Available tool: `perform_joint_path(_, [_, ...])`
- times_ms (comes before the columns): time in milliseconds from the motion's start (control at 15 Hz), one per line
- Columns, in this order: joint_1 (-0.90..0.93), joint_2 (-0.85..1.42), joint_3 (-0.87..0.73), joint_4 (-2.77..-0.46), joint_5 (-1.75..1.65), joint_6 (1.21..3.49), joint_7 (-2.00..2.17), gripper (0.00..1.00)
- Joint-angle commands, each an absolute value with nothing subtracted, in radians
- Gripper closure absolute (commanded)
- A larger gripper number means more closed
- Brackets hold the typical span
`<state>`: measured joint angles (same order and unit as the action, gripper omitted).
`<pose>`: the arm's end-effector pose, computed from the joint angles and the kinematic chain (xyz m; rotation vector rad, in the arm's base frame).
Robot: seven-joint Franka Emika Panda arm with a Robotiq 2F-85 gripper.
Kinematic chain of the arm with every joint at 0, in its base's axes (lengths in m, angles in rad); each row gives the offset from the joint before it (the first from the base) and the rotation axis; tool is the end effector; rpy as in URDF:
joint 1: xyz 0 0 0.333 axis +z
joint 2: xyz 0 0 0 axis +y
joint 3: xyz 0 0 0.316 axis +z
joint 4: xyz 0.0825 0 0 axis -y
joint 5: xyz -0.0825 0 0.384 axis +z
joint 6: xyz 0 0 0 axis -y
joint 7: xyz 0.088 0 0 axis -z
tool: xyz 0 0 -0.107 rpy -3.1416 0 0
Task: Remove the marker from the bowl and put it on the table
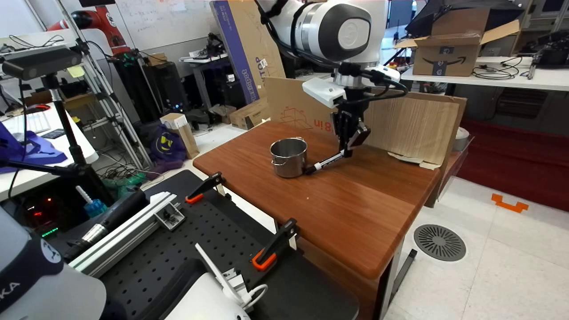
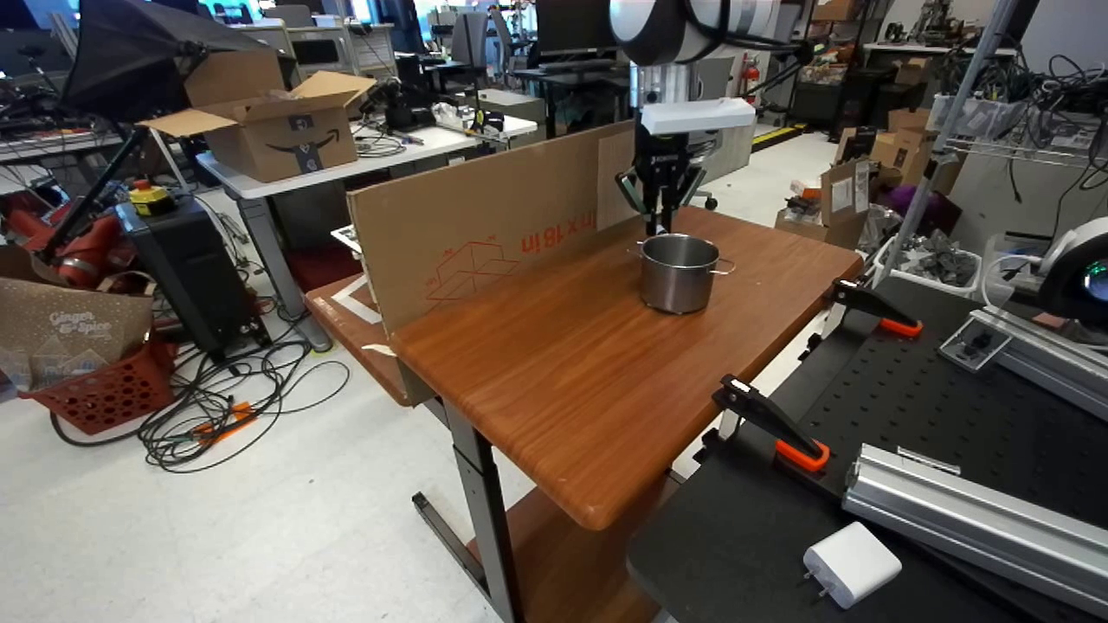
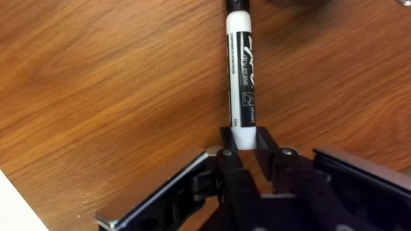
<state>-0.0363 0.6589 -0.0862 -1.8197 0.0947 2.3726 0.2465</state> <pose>0.6323 -0.0741 0.1661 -3.0646 0.6615 0.1610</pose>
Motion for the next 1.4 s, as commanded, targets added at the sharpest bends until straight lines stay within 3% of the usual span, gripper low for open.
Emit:
perform_joint_path(0, [-0.02, 0.726, -0.103, -1.748, 0.086, 2.366, 0.293, 0.95])
perform_joint_path(400, [-0.023, 0.774, -0.107, -1.687, 0.093, 2.354, 0.327, 0.95])
perform_joint_path(467, [-0.023, 0.776, -0.107, -1.682, 0.093, 2.353, 0.33, 0.53])
perform_joint_path(600, [-0.025, 0.776, -0.106, -1.681, 0.097, 2.356, 0.337, 0.46])
perform_joint_path(1000, [-0.025, 0.77, -0.106, -1.683, 0.098, 2.36, 0.344, 0.02])
perform_joint_path(1333, [-0.029, 0.739, -0.102, -1.709, 0.104, 2.345, 0.341, 0.0])
